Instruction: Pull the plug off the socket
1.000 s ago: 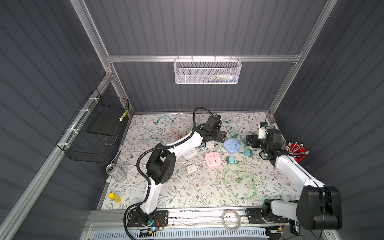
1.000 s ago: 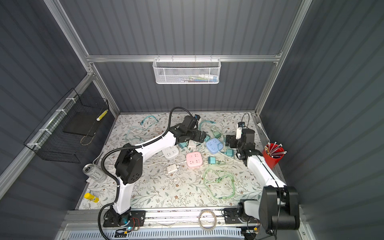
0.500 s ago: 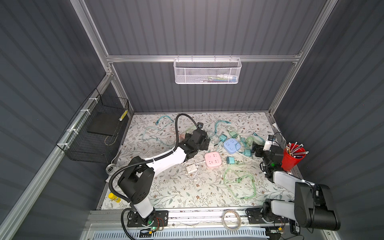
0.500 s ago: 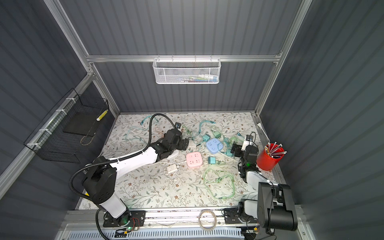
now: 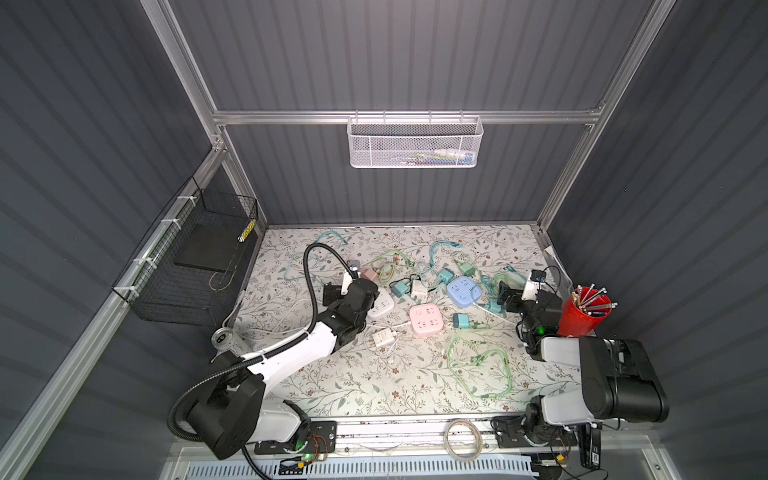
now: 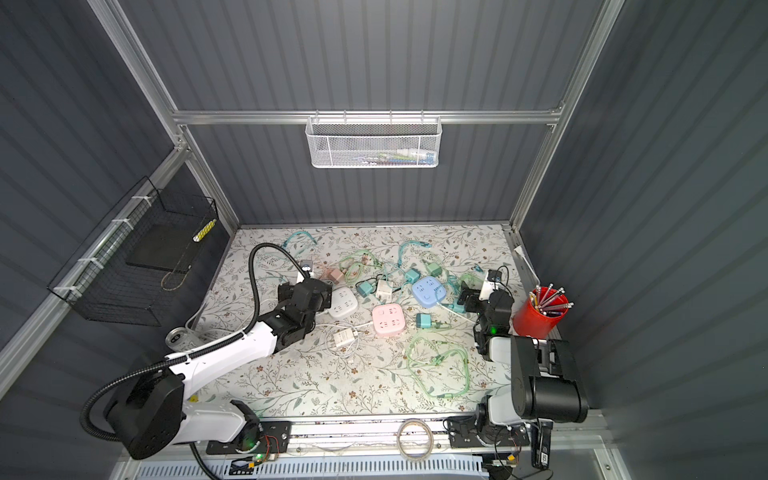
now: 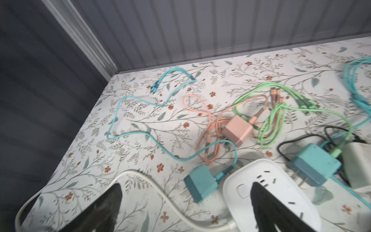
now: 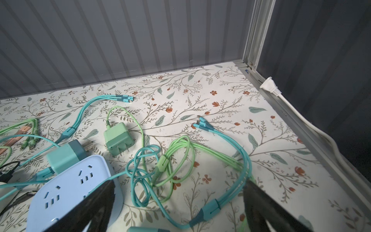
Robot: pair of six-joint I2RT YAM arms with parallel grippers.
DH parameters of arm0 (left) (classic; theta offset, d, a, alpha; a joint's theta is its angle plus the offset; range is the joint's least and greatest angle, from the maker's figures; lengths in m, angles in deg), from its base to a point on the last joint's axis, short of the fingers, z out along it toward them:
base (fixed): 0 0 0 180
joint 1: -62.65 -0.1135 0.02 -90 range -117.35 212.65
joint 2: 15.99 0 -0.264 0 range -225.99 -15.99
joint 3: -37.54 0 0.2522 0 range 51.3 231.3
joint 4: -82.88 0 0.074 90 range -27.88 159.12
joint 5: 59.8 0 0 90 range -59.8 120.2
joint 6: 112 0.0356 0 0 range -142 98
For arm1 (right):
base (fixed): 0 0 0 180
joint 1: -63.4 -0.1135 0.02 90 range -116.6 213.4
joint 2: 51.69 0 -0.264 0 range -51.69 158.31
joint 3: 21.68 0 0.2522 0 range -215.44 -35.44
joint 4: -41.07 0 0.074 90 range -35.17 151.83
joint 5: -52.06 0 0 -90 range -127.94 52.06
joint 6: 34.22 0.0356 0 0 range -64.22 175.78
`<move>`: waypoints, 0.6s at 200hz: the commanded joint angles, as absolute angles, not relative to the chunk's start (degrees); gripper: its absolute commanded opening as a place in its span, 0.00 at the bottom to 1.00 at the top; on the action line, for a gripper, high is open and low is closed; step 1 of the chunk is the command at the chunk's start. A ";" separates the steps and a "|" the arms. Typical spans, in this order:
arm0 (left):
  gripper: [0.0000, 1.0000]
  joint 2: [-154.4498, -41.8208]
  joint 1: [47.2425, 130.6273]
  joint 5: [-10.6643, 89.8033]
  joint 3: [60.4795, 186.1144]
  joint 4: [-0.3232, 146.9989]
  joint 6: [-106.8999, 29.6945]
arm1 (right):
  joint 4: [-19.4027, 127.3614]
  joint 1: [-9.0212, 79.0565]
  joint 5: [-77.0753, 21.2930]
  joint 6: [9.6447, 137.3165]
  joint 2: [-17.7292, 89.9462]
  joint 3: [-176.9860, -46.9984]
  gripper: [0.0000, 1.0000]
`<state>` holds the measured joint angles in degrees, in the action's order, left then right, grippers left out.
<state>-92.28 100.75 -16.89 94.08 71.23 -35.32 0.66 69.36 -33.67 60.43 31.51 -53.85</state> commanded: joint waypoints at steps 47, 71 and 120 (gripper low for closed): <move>1.00 -84.32 87.12 -21.64 81.42 84.15 -32.55 | -1.51 69.38 -33.02 60.21 31.80 -53.81 0.99; 1.00 -87.03 79.19 -12.47 76.82 94.15 -28.63 | -1.51 69.38 -33.00 60.26 31.73 -53.72 0.99; 1.00 -101.16 70.92 2.76 69.64 124.63 -21.94 | -1.60 69.39 -32.90 60.24 31.73 -53.72 0.99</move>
<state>-95.63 72.86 -6.93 73.16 102.22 -27.45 -0.20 69.36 -33.34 60.43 31.51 -53.85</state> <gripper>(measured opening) 0.997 0.992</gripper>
